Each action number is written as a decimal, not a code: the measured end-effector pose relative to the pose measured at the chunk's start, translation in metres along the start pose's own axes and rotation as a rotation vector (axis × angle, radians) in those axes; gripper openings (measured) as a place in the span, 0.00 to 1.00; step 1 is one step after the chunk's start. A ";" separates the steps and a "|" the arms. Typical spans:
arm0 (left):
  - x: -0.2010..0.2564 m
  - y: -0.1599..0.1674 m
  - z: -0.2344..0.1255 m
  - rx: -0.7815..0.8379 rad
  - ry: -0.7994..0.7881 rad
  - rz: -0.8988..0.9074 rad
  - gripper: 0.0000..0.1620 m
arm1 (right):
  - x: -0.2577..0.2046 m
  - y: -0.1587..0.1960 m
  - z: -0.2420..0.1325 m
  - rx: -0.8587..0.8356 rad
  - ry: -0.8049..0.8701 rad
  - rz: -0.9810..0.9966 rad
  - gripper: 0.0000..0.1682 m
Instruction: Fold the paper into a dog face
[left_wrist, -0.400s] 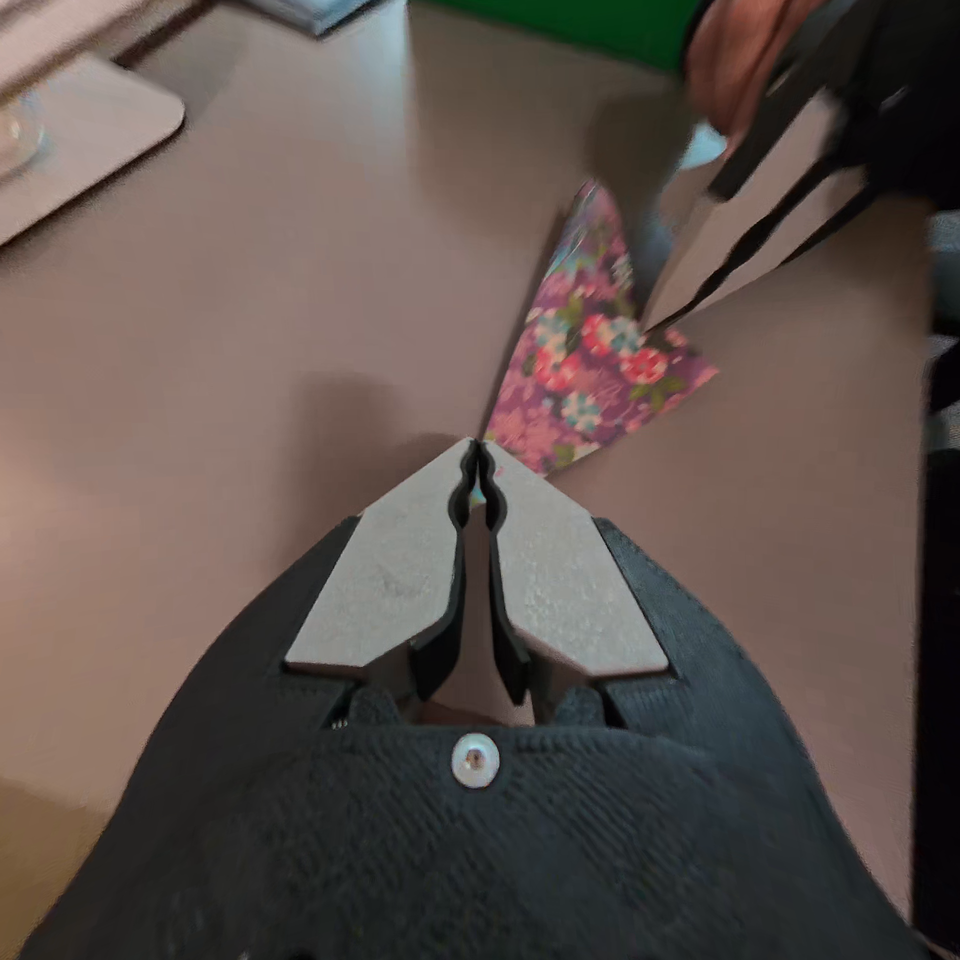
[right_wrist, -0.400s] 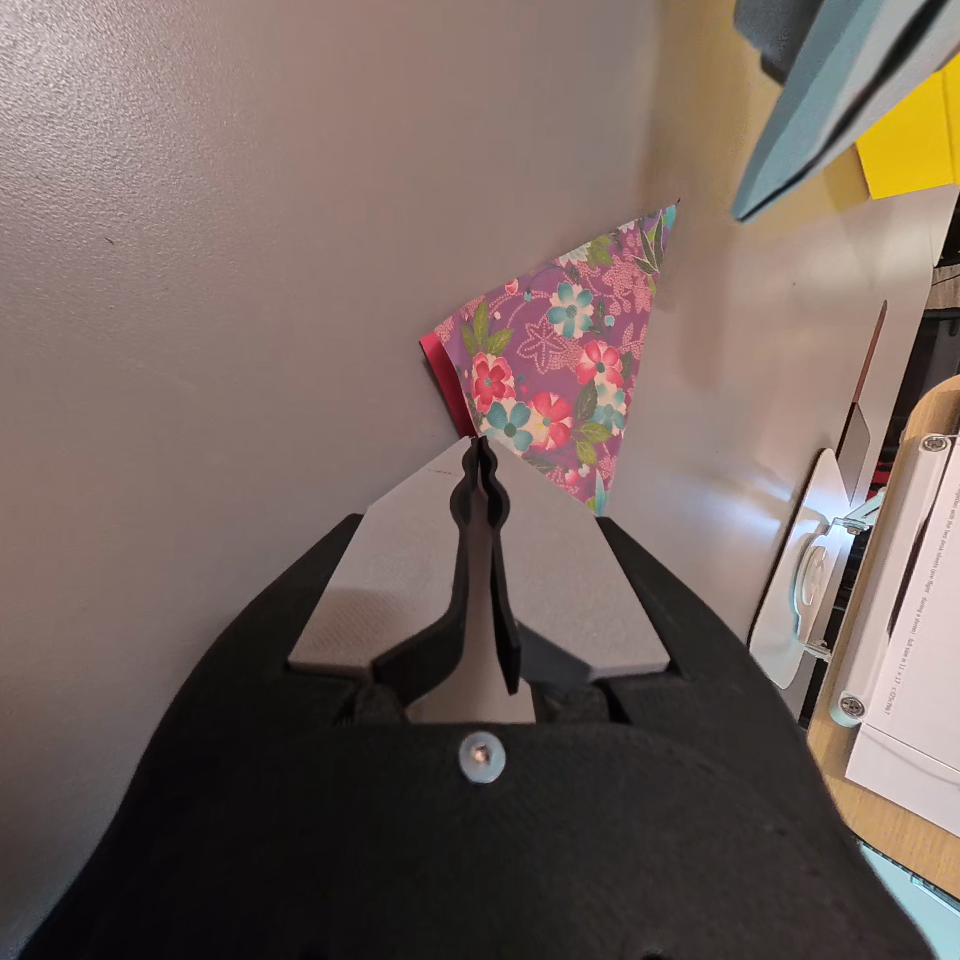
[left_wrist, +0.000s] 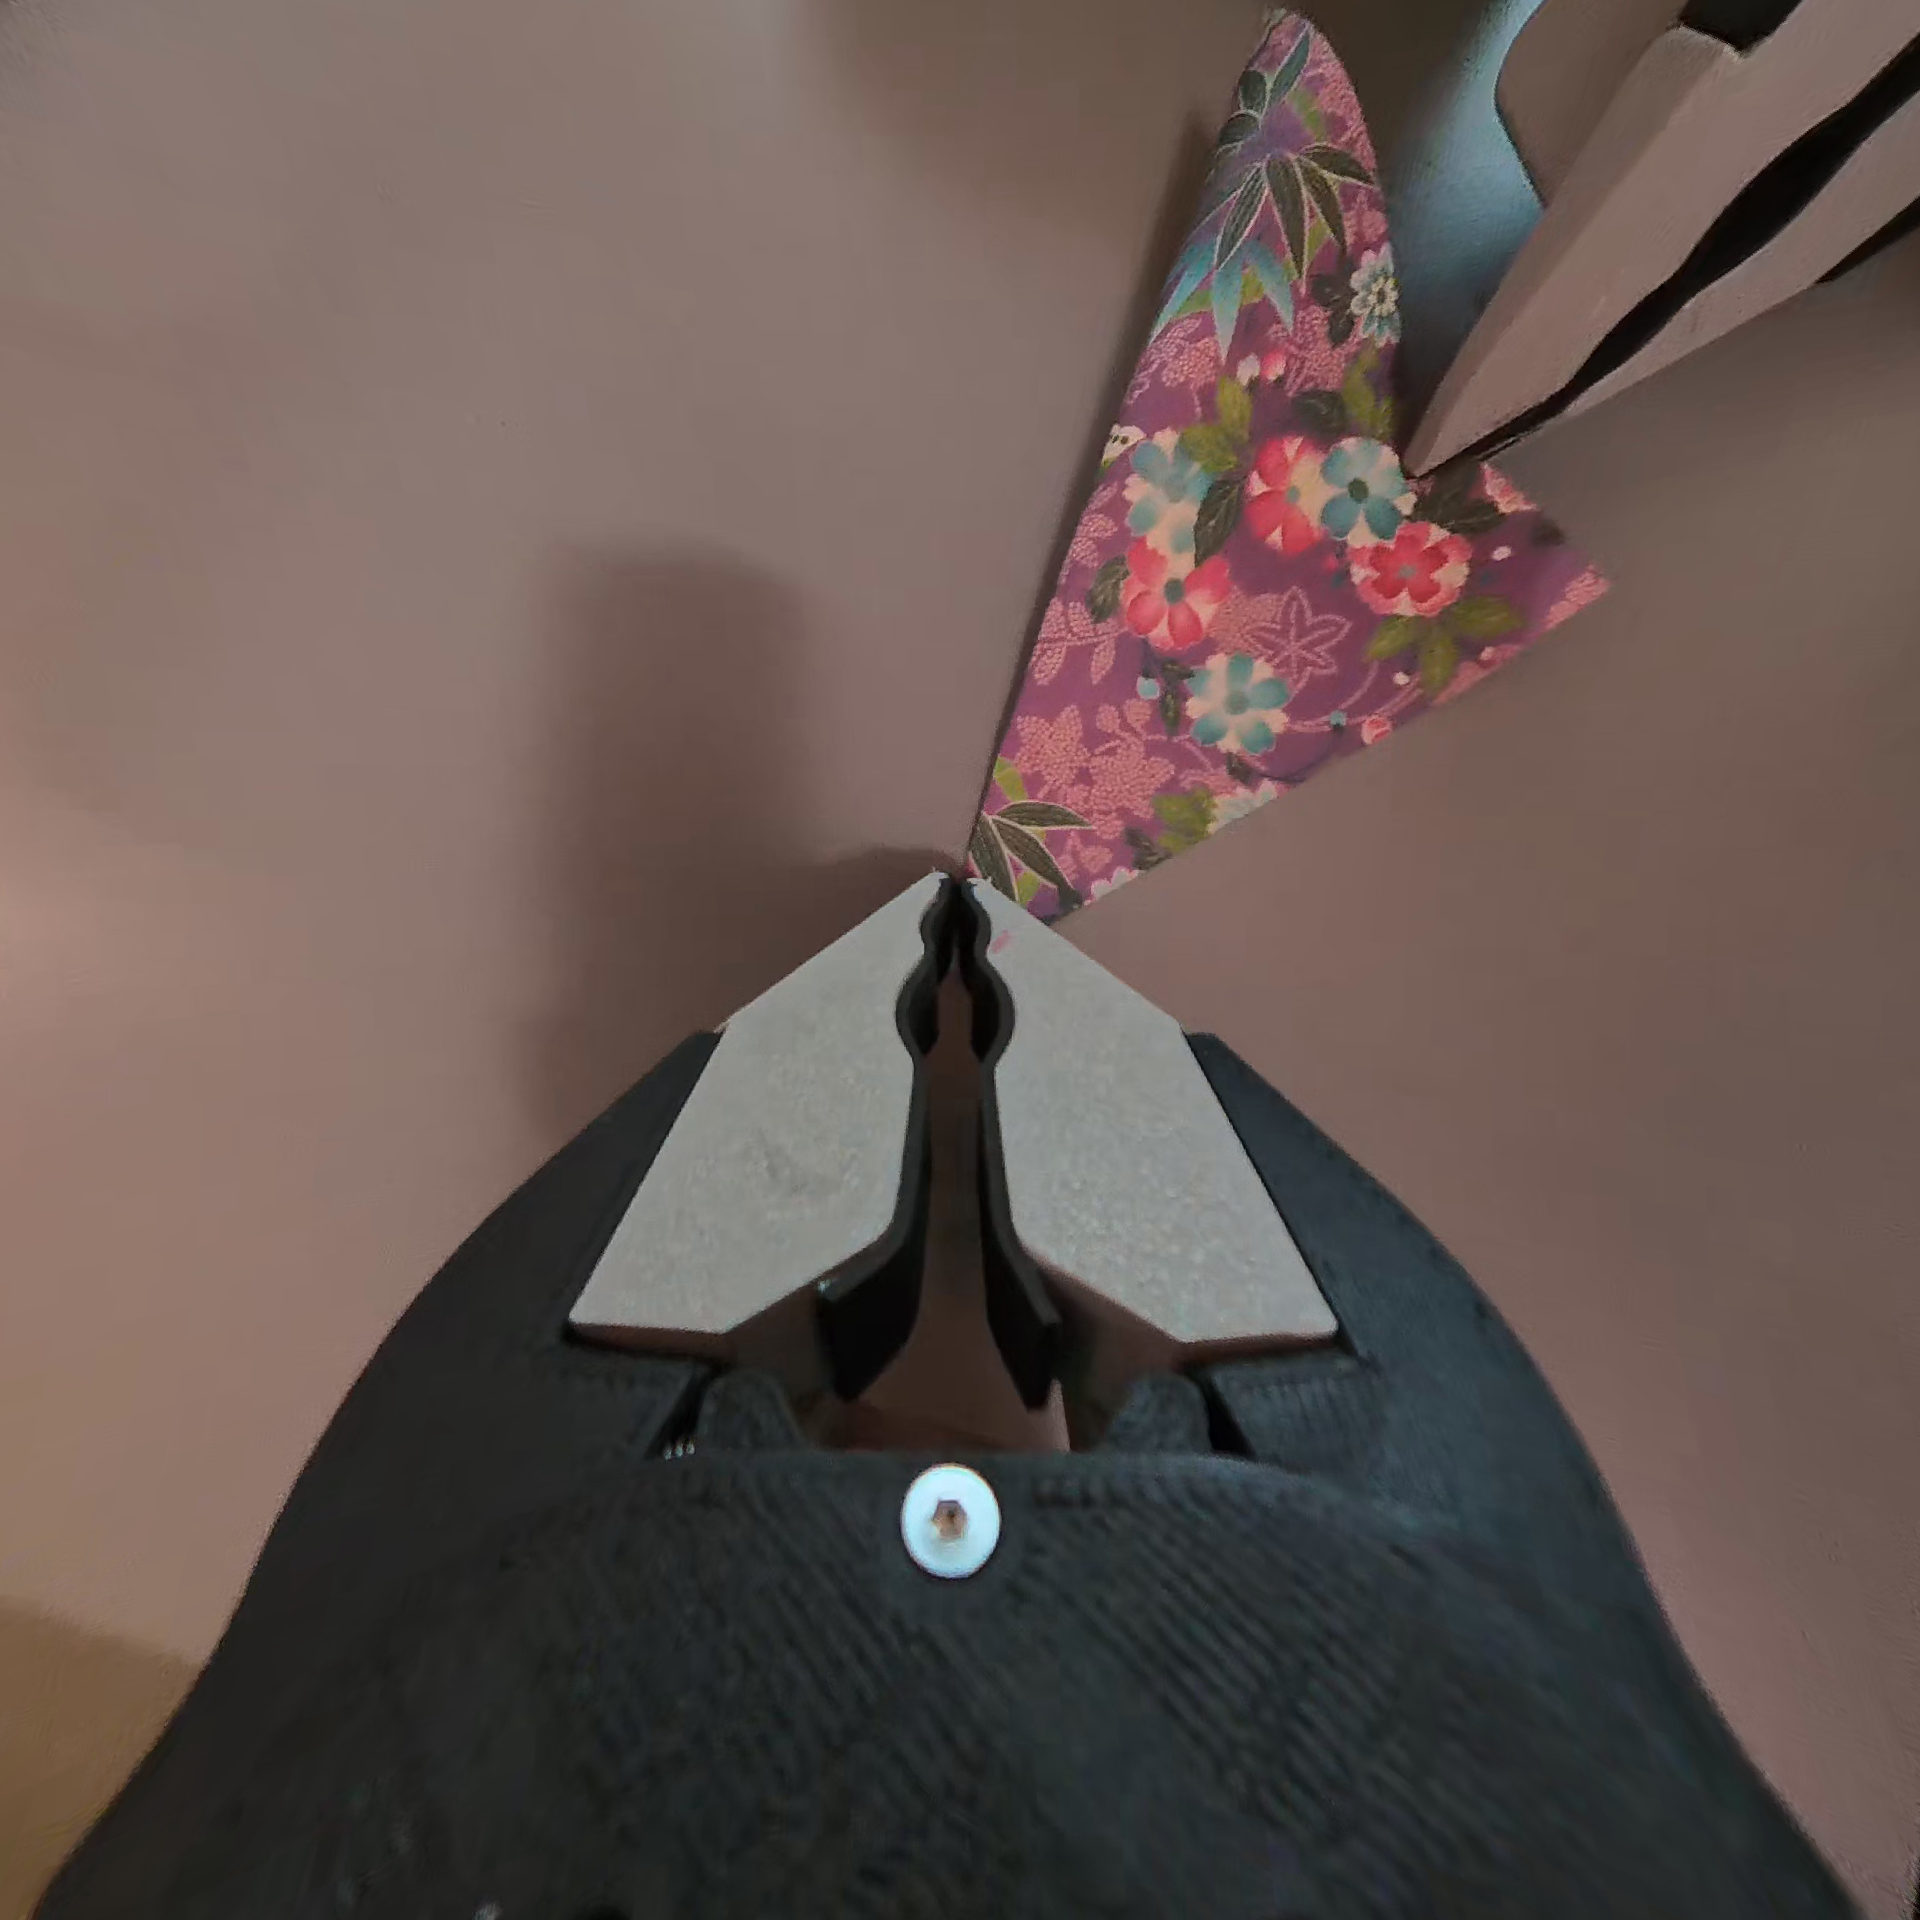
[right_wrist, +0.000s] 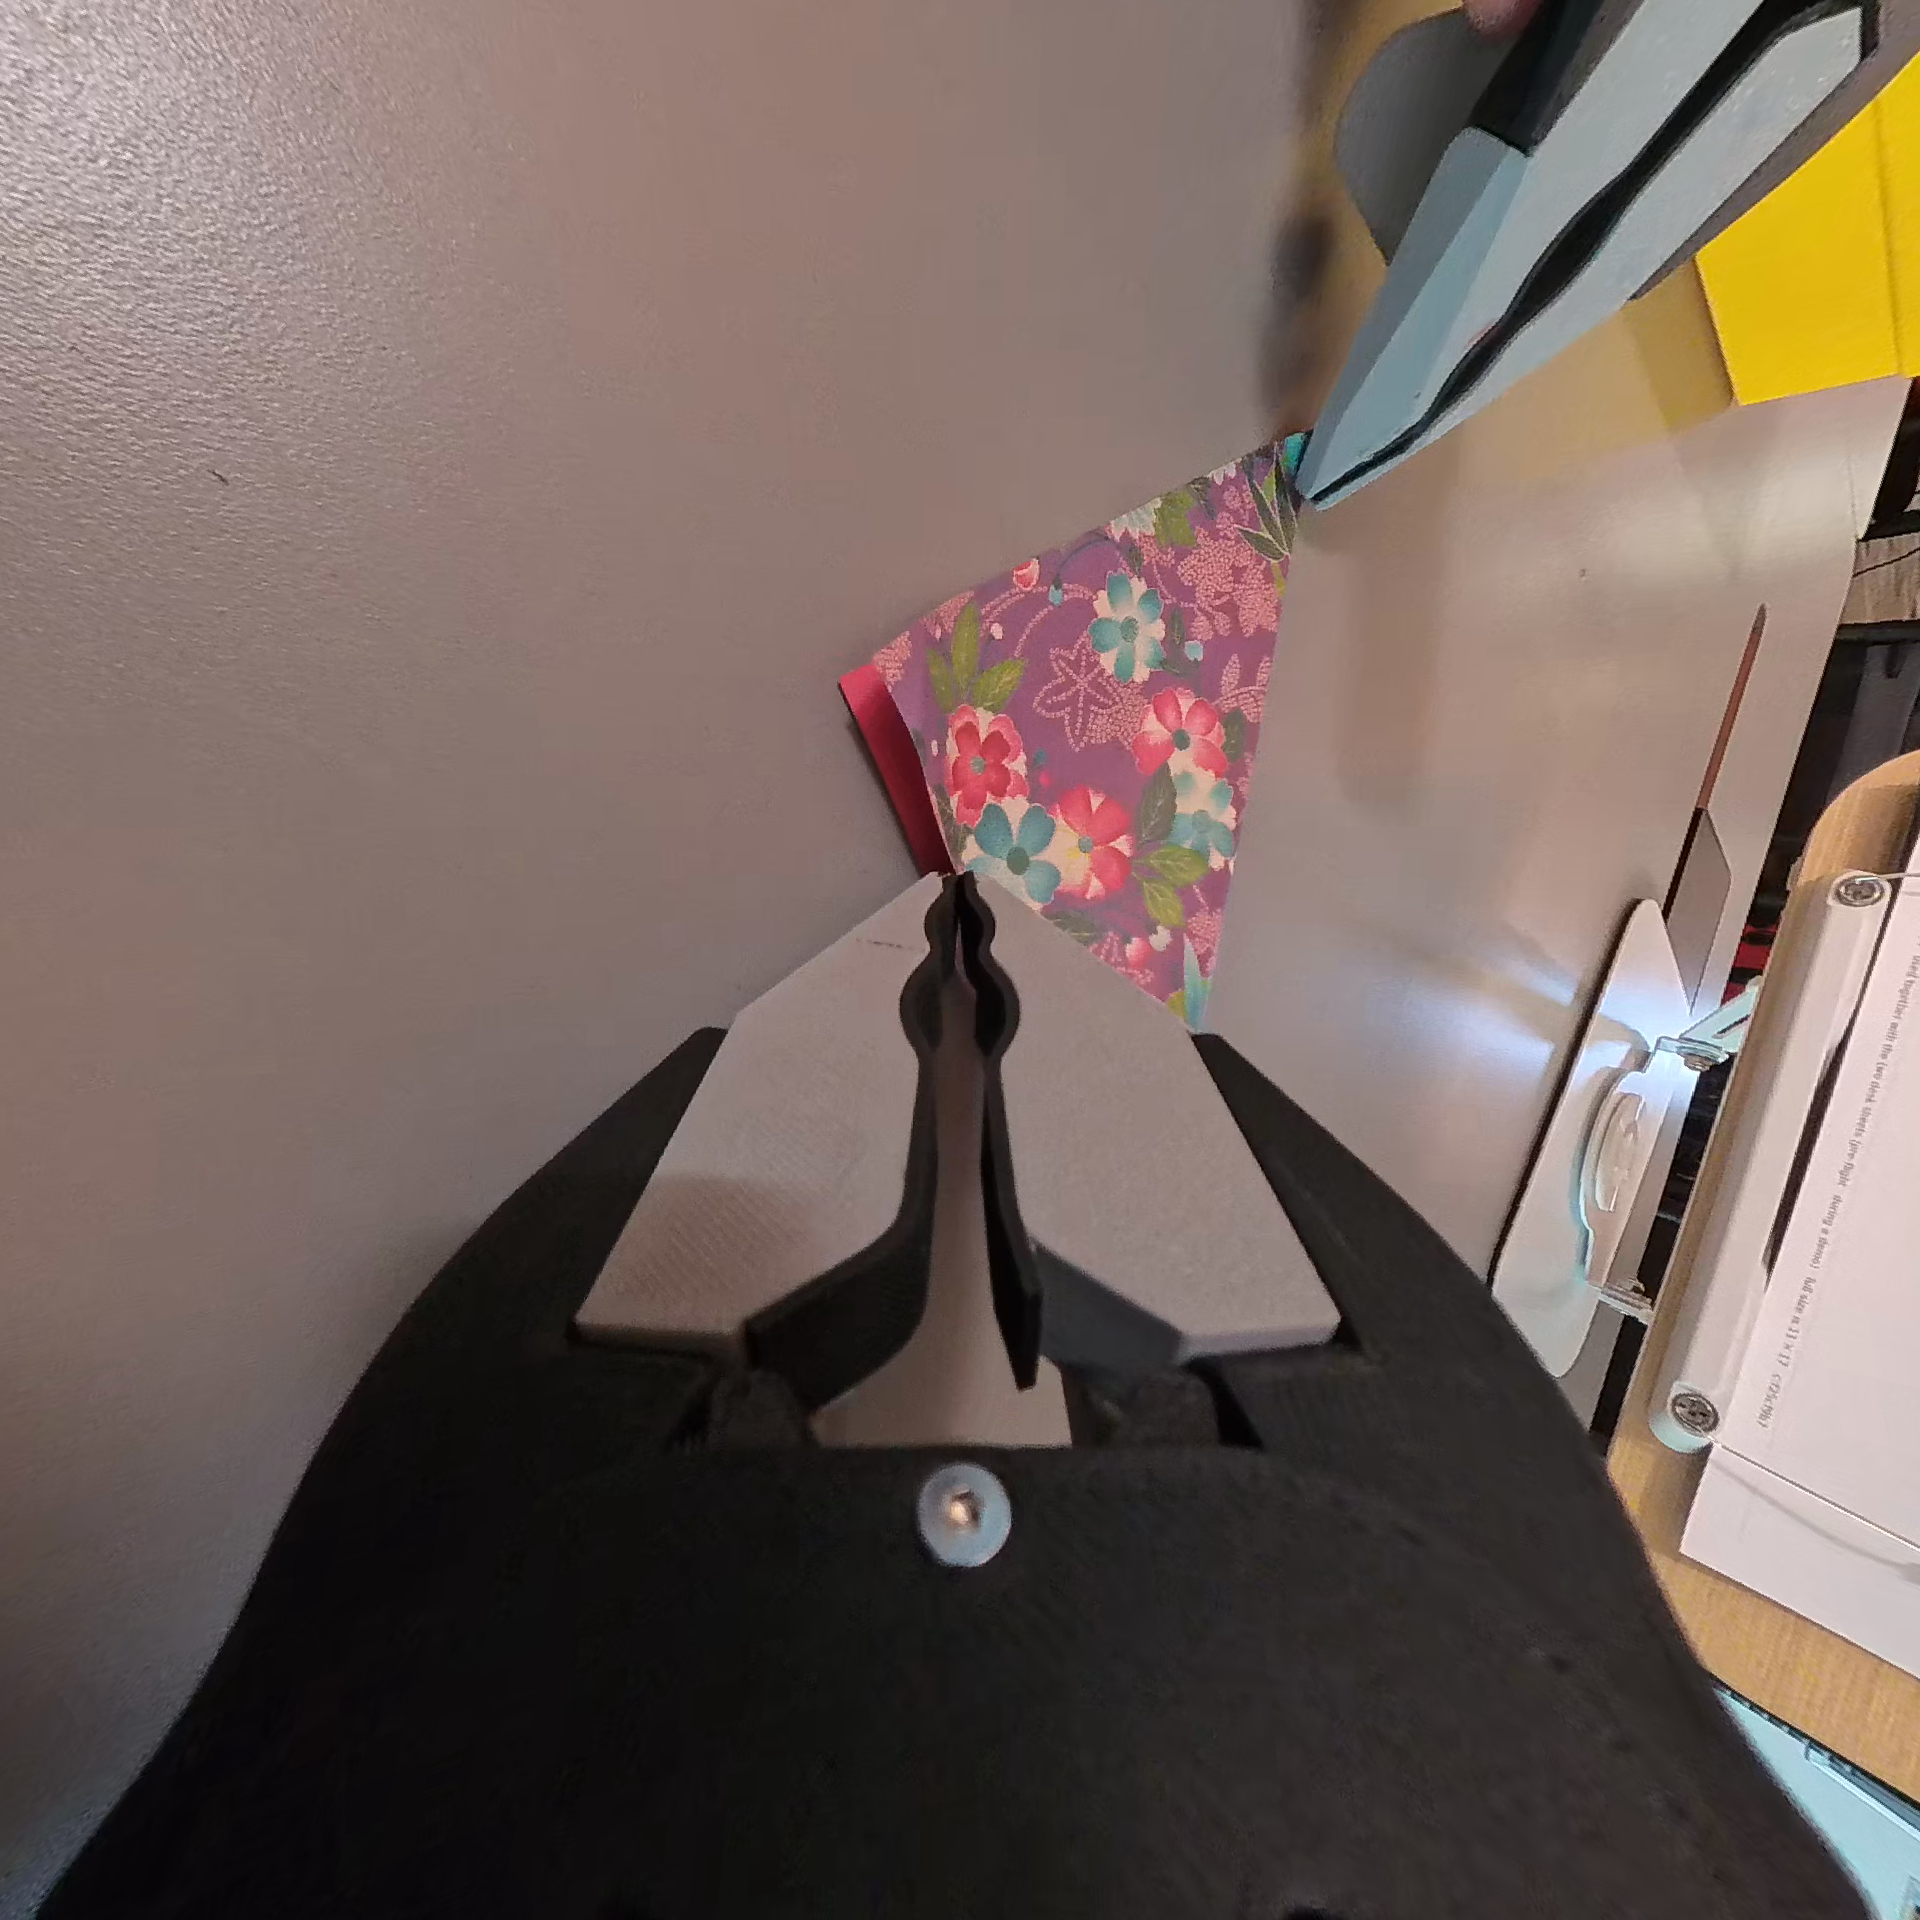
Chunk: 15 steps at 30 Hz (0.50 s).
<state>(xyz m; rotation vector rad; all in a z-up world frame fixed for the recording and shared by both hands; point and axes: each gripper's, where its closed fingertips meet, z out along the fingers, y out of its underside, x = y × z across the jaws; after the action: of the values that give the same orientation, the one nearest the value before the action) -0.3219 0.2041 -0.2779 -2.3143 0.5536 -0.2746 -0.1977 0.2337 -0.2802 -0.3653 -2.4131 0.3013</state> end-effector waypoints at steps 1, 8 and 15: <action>-0.001 0.000 -0.001 0.002 -0.002 -0.002 0.00 | 0.000 0.000 0.000 0.000 0.000 0.001 0.00; 0.005 -0.023 -0.017 0.113 0.006 -0.002 0.00 | 0.000 0.000 0.000 0.001 0.000 0.001 0.00; 0.055 -0.072 0.006 0.155 0.137 0.047 0.00 | 0.000 0.000 0.000 0.008 -0.005 0.011 0.00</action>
<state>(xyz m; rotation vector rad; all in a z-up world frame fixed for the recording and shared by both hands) -0.2487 0.2284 -0.2296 -2.1412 0.6314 -0.4404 -0.1980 0.2337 -0.2802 -0.3750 -2.4149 0.3174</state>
